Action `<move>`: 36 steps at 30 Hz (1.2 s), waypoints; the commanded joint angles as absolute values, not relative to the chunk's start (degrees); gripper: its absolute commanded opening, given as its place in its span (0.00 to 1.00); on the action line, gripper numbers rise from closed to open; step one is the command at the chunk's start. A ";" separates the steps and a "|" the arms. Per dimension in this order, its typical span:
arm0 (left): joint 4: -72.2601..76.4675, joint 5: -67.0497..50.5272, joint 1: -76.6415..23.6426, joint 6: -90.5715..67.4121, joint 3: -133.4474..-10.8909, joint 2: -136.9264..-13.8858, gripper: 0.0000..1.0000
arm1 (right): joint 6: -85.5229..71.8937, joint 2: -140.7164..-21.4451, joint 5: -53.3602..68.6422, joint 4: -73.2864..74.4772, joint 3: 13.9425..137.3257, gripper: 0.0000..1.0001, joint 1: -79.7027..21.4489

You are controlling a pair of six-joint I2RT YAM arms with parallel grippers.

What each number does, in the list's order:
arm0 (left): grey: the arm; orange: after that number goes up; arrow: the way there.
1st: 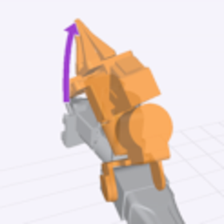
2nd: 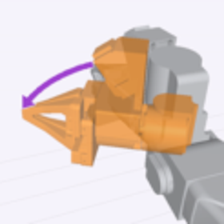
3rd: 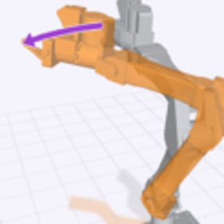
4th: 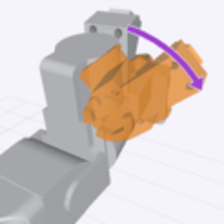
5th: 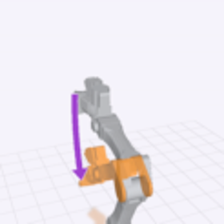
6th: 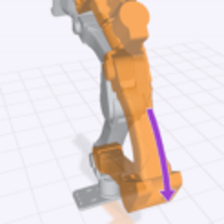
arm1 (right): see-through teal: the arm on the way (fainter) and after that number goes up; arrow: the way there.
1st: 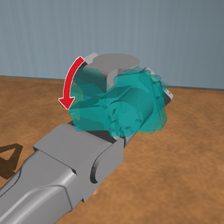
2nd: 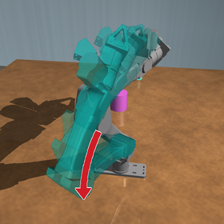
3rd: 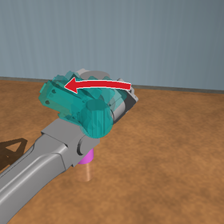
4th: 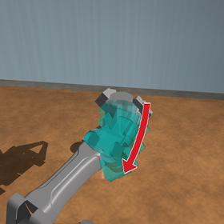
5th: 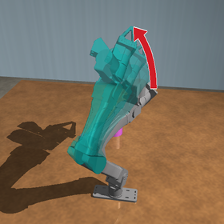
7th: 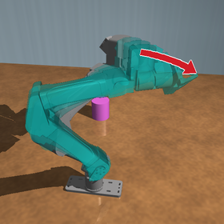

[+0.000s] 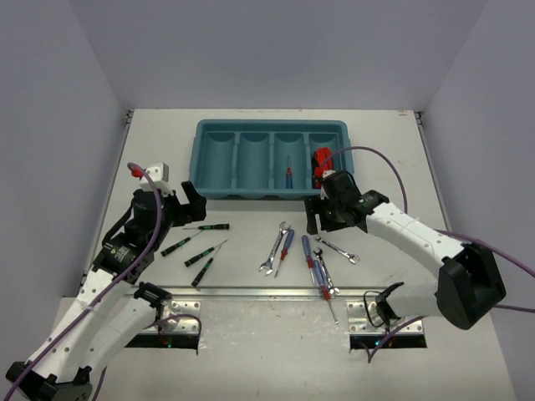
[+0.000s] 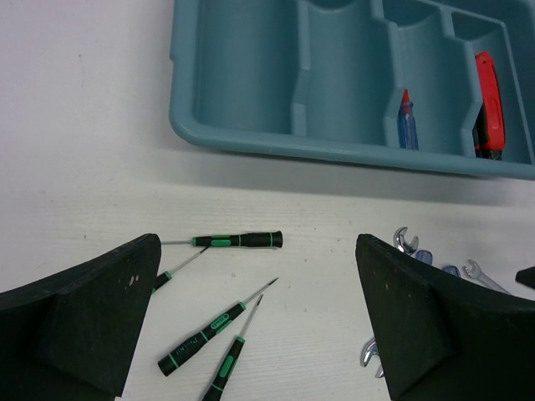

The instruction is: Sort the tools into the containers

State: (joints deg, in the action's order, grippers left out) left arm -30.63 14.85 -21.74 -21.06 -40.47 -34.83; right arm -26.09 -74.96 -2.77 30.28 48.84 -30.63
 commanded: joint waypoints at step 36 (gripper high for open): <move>-27.64 14.02 -22.63 -20.30 -40.69 -32.65 1.00 | -40.08 -83.22 -7.87 16.17 44.56 0.00 -42.01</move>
